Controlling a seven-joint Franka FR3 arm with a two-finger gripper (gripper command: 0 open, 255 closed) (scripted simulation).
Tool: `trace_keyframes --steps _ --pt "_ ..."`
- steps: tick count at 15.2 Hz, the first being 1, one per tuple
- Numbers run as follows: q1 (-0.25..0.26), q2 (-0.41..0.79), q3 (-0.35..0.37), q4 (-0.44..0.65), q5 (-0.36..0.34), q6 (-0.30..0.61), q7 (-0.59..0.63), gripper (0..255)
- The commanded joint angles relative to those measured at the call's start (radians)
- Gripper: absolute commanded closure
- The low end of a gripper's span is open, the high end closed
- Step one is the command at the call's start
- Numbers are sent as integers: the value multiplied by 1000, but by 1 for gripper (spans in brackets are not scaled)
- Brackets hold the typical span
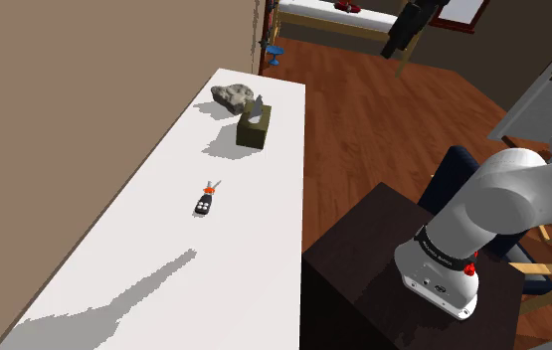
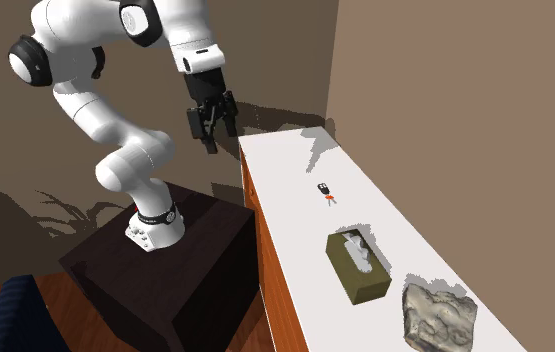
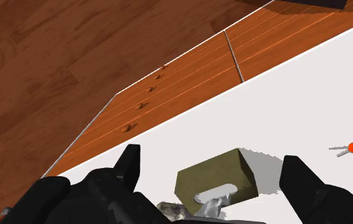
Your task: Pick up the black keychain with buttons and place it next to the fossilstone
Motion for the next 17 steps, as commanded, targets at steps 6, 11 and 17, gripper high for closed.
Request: trace_keyframes --steps 6,11,17 --pt "29 61 80 -58 45 94 87 0" --pt "57 151 162 -89 85 193 172 0" --pt "82 296 261 -89 117 313 276 0"
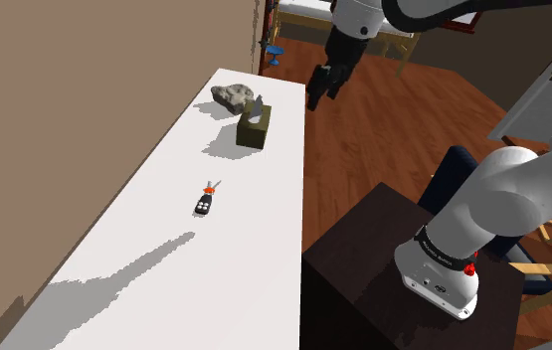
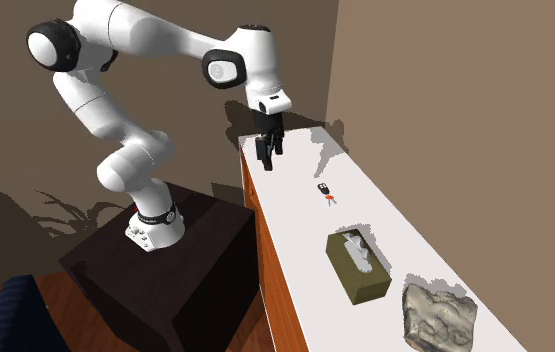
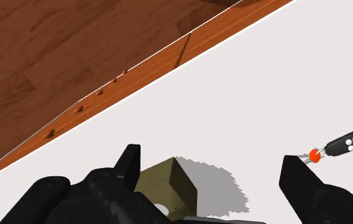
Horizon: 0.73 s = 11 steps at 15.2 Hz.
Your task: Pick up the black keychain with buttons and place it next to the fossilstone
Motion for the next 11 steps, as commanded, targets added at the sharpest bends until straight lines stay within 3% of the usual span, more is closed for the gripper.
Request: trace_keyframes --steps 1,11 --pt "6 59 33 9 6 43 36 0" --pt "24 382 191 114 -40 215 238 0"
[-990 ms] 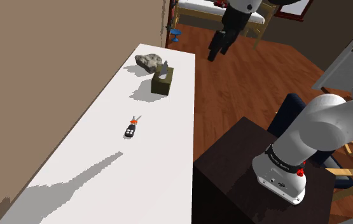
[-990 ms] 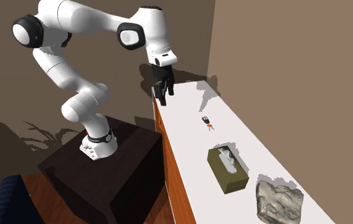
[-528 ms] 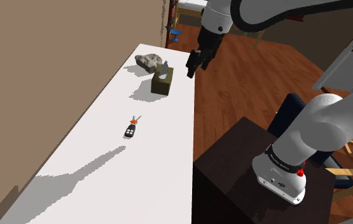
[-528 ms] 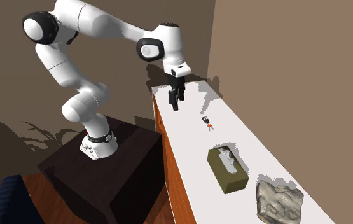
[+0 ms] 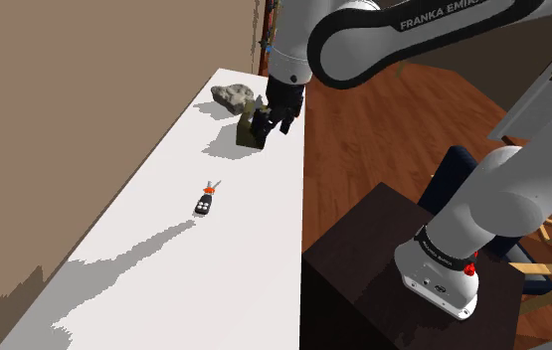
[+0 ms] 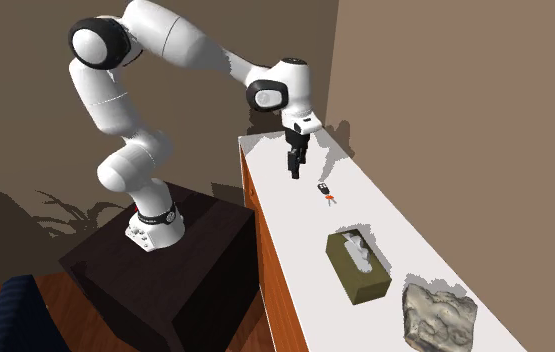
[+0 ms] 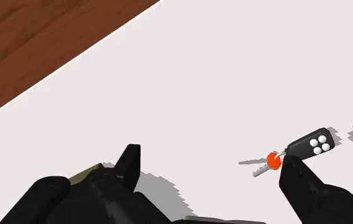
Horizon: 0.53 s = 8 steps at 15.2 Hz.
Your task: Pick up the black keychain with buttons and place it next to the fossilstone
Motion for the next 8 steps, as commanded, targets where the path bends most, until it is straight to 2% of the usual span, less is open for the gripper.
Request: trace_keyframes --steps 1,8 --pt "4 73 29 33 -24 28 49 0" --pt "48 345 85 183 -160 93 228 0"
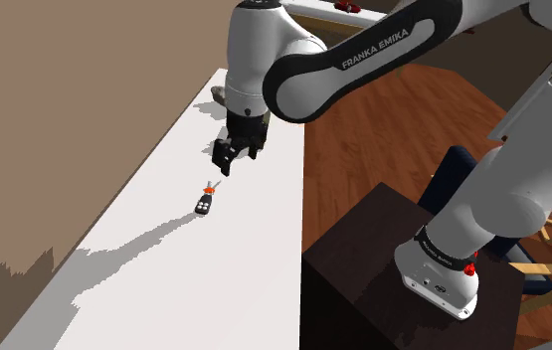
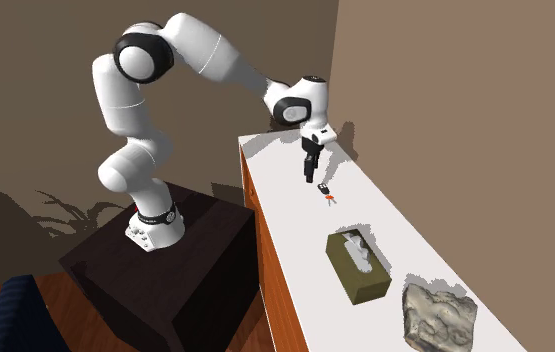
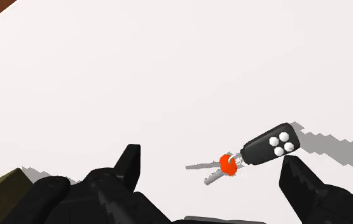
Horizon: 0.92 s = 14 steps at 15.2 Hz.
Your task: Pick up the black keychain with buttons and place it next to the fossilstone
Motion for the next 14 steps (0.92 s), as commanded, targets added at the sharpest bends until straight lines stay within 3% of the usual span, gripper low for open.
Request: trace_keyframes --steps 1,7,14 --pt "22 86 7 55 -47 11 56 0" --pt "119 323 -12 238 -157 15 176 0" --pt "139 382 -36 234 -192 74 200 0"
